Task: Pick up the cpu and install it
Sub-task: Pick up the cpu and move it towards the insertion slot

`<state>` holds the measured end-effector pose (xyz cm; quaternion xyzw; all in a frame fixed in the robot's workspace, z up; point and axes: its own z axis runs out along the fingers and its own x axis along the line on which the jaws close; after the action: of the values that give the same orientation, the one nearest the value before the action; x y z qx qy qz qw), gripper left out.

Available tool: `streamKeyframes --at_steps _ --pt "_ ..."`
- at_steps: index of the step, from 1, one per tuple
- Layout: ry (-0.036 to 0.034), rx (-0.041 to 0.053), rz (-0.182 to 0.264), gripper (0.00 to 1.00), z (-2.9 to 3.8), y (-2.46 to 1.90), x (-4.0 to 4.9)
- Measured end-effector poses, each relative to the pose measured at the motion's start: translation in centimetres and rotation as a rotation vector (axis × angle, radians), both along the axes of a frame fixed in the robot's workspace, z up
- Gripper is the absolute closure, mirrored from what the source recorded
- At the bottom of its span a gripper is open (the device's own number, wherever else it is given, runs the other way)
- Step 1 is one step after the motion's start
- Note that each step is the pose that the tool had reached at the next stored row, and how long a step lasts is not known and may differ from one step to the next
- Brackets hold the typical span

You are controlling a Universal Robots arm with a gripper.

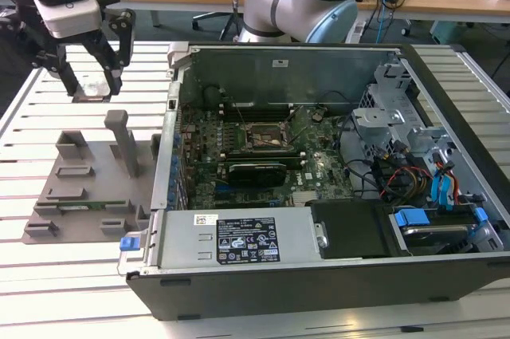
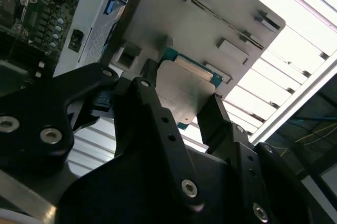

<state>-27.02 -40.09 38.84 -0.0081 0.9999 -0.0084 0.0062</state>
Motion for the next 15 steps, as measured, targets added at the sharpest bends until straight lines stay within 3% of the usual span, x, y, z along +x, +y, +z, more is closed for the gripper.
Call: streamKeyframes --at_steps 9,11,15 --pt "0.0008 0.0 0.0 0.45 -0.01 0.02 2.39" --pt "0.0013 0.0 0.0 0.45 -0.01 0.04 3.42" --pt "0.0018 0.0 0.0 0.45 -0.03 0.05 4.53"
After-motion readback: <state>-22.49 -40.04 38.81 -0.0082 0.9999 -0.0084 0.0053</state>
